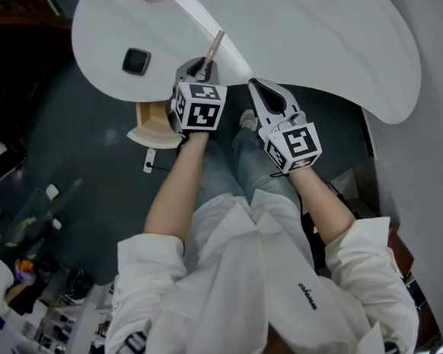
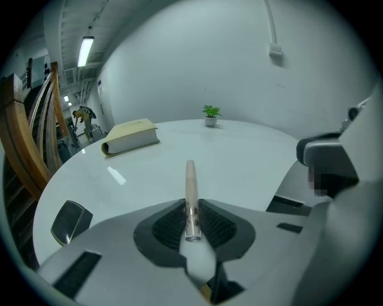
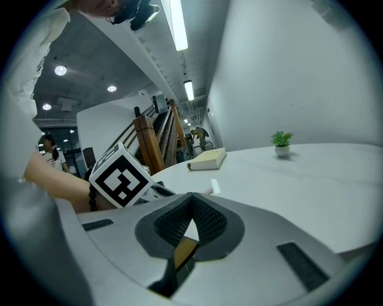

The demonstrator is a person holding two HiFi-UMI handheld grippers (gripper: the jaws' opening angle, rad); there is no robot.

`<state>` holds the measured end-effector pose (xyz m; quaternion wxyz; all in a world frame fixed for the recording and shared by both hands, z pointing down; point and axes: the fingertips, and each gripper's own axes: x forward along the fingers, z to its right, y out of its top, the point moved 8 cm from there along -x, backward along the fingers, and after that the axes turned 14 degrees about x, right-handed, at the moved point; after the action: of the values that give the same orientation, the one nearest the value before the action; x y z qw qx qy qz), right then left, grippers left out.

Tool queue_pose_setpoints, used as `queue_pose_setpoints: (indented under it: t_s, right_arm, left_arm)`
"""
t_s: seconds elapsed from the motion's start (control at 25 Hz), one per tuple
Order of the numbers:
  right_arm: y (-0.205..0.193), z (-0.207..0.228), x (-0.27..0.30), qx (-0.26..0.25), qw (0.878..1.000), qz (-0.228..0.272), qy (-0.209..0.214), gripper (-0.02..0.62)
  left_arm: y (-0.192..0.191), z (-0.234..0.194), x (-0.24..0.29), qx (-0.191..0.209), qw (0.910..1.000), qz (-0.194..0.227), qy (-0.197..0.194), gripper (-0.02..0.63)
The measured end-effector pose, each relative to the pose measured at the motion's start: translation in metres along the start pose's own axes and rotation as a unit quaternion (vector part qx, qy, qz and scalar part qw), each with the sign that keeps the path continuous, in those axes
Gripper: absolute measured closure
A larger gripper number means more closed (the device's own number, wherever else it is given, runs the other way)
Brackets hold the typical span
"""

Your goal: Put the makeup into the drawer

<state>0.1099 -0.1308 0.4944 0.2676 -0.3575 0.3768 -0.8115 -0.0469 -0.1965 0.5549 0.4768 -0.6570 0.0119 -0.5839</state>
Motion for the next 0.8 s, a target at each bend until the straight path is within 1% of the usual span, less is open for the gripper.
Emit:
queue_pose_setpoints:
  t_s: [0.16,0.24,0.32,0.44,0.52,0.6,0.68,0.8]
  right_arm:
    - [-0.002,-0.011,-0.001,0.000,1.000,0.002,0.004,0.578]
    - [-0.002,-0.019,0.000,0.001,1.000,0.003,0.013,0.578]
    - [-0.006,-0.028,0.001,0.000,1.000,0.001,0.025,0.578]
    - [-0.018,-0.044,0.003,-0.009,0.999,-0.014,0.044,0.578]
    - [-0.030,-0.055,0.005,-0.018,0.998,-0.030,0.058,0.578]
    - [-0.046,-0.064,0.006,-0.024,0.996,-0.051,0.068,0.578]
    - [-0.065,-0.072,0.009,-0.031,0.994,-0.075,0.075,0.578]
    - [-0.090,-0.080,0.023,-0.050,0.989,-0.109,0.080,0.578]
  left_arm:
    - [-0.003,-0.003,-0.013,0.000,0.9996,0.023,-0.018,0.525]
    - [-0.006,-0.008,-0.030,0.013,0.9982,0.046,-0.036,0.525]
    - [-0.011,-0.013,-0.052,0.046,0.9942,0.075,-0.063,0.525]
    - [-0.030,-0.022,-0.087,0.105,0.9832,0.096,-0.114,0.526]
    - [-0.050,-0.028,-0.110,0.146,0.9733,0.093,-0.151,0.526]
    - [-0.074,-0.031,-0.130,0.193,0.9605,0.081,-0.183,0.526]
    - [-0.101,-0.031,-0.140,0.242,0.9448,0.060,-0.212,0.526]
    - [-0.144,-0.033,-0.132,0.314,0.9163,0.011,-0.249,0.526]
